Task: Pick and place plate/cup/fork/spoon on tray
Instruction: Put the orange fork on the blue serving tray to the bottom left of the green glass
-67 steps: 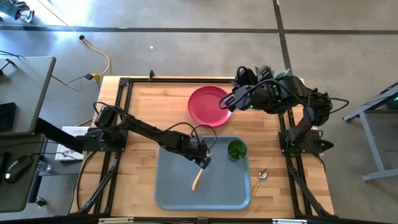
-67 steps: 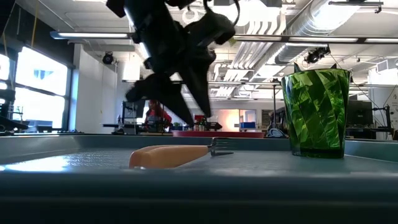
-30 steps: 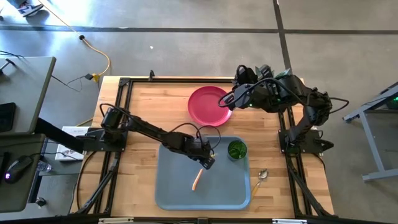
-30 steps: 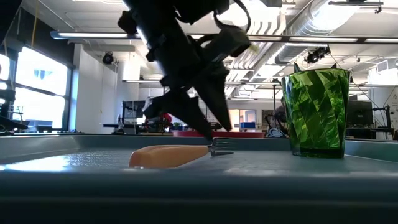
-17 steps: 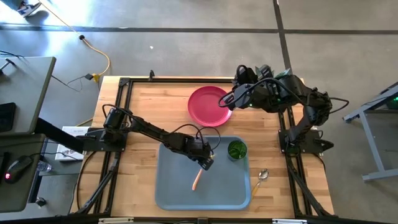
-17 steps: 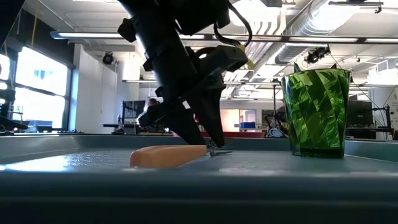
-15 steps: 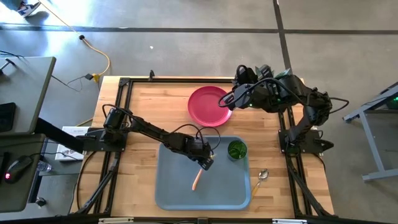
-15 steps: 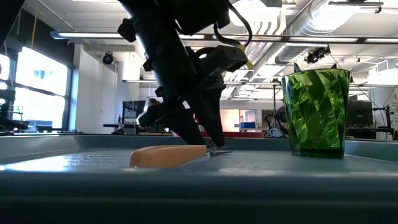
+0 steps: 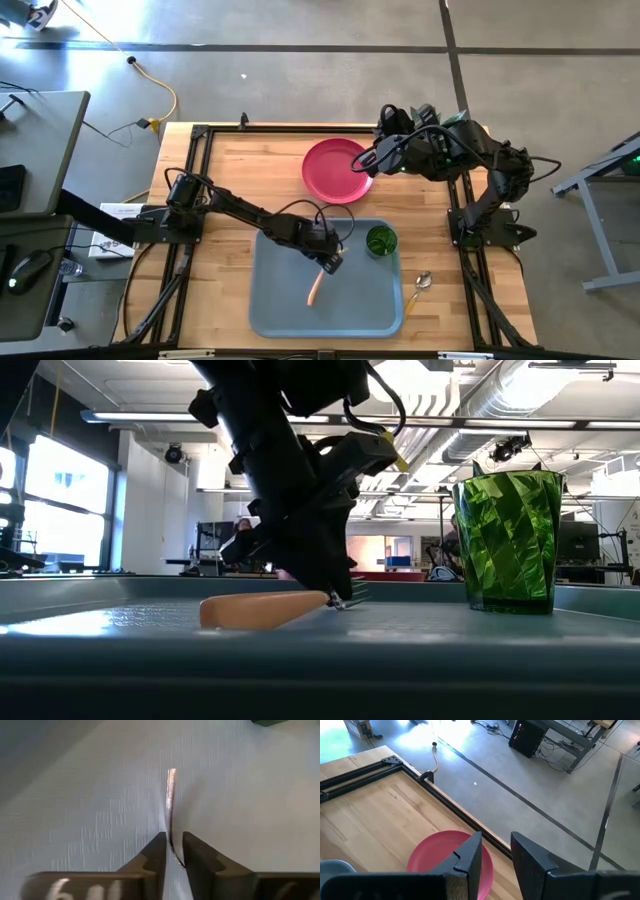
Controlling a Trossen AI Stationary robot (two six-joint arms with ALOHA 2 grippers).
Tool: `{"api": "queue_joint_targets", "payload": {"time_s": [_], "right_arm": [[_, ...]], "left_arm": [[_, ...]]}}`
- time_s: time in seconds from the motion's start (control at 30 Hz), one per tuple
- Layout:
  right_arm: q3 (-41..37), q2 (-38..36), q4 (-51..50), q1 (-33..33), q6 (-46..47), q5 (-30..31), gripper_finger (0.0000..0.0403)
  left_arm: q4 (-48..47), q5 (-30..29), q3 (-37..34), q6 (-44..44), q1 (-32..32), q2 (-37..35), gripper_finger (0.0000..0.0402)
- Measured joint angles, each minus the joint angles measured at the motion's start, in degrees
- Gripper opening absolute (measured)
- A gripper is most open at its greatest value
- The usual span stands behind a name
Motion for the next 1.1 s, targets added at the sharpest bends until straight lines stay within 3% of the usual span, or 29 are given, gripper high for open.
{"api": "queue_joint_targets", "payload": {"time_s": [0.2,0.57,1.1], "right_arm": [[-0.02,0.00,0.00,0.00,0.00,-0.16,0.0094],[0.00,0.00,0.02,0.00,0.00,-0.46,0.0094],[-0.02,0.00,0.05,0.00,-0.50,-2.83,0.0094]], "left_arm": [[-0.04,1.20,0.00,-0.03,-0.25,-0.01,0.0006],[-0.70,3.69,0.07,0.39,-0.56,-1.29,0.0003],[-13.97,0.81,0.00,1.90,-1.74,-16.01,0.0001]]}}
